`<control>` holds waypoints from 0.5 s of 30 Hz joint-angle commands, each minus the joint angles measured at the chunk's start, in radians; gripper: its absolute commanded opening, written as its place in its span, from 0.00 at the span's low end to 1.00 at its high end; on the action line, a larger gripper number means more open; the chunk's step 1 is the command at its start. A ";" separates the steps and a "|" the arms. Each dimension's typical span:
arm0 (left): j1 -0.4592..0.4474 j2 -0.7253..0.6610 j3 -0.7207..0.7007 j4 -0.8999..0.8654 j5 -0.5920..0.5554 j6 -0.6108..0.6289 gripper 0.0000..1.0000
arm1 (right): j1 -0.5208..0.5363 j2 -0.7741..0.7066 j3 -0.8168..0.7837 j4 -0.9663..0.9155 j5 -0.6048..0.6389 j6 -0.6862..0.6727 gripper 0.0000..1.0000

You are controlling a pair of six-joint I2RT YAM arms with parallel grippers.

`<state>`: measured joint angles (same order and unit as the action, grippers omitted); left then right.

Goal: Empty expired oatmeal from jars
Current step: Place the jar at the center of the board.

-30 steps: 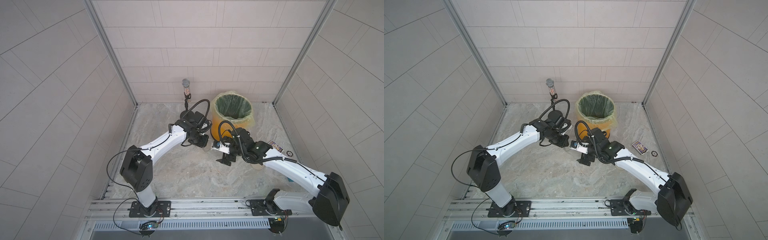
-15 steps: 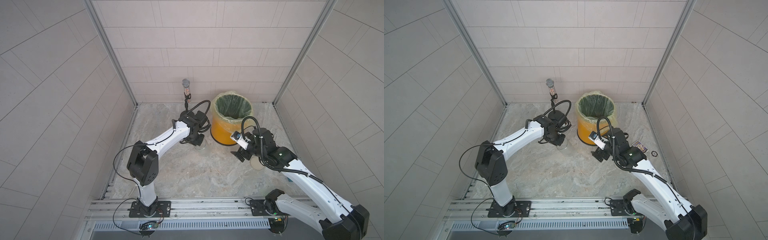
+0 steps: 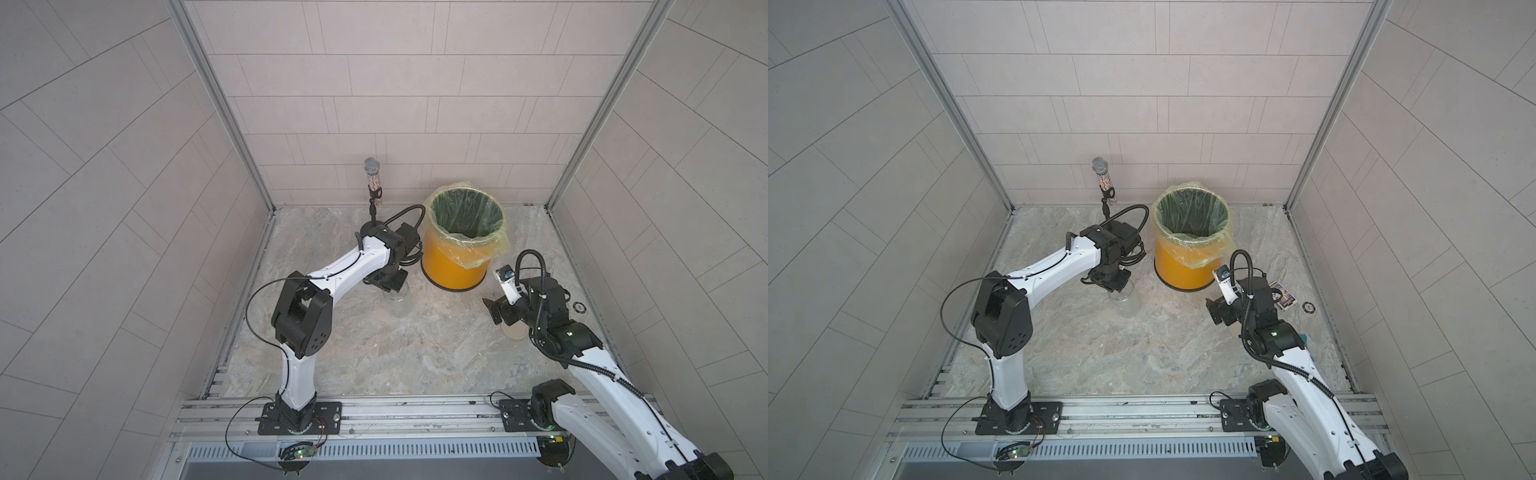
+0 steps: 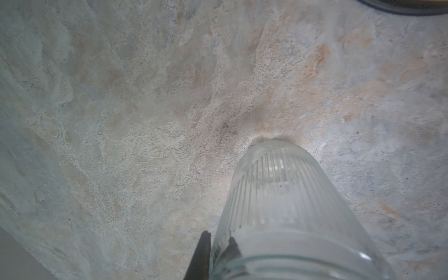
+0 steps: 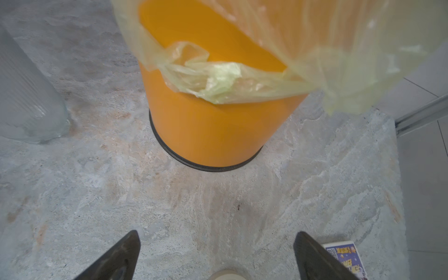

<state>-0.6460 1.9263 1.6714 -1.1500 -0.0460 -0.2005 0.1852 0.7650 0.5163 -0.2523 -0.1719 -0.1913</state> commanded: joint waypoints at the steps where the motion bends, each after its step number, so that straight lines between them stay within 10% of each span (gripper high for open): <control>1: -0.002 -0.004 -0.012 -0.009 -0.032 0.012 0.01 | -0.030 0.001 -0.048 0.161 0.016 0.058 0.99; 5: -0.007 -0.007 -0.016 -0.010 -0.040 0.010 0.28 | -0.087 0.021 -0.111 0.282 -0.009 0.070 1.00; 15: -0.009 -0.043 0.002 0.034 -0.007 -0.002 0.51 | -0.225 0.190 -0.181 0.604 -0.015 0.158 0.99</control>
<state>-0.6487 1.9224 1.6669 -1.1221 -0.0528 -0.1993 -0.0235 0.9241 0.3500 0.1947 -0.1909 -0.0917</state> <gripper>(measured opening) 0.487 0.994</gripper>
